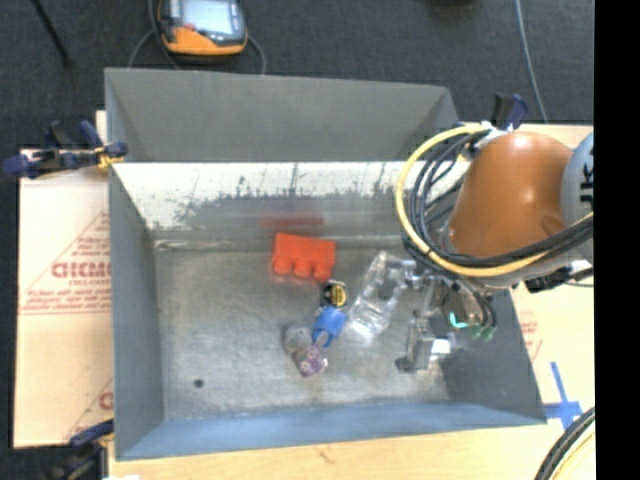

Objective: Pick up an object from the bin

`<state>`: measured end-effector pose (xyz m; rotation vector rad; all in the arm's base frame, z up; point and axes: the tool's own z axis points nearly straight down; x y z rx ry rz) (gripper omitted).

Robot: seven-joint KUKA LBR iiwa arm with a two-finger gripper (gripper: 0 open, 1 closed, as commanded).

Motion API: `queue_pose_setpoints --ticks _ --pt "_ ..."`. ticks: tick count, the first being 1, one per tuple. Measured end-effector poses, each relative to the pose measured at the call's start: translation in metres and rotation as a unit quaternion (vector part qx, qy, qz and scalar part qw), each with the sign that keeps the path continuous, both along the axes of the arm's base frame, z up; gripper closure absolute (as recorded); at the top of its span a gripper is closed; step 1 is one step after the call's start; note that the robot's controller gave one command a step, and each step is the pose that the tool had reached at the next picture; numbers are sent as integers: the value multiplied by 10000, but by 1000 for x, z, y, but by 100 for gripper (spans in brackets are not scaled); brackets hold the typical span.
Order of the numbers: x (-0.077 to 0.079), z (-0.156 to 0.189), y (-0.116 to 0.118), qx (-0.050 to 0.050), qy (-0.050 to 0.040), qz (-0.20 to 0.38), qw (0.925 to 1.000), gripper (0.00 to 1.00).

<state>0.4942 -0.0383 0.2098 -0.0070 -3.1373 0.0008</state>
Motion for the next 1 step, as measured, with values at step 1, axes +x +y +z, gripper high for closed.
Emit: queue_pose_setpoints --ticks 1 --pt "20 -73 48 10 -13 1036 9946 0"
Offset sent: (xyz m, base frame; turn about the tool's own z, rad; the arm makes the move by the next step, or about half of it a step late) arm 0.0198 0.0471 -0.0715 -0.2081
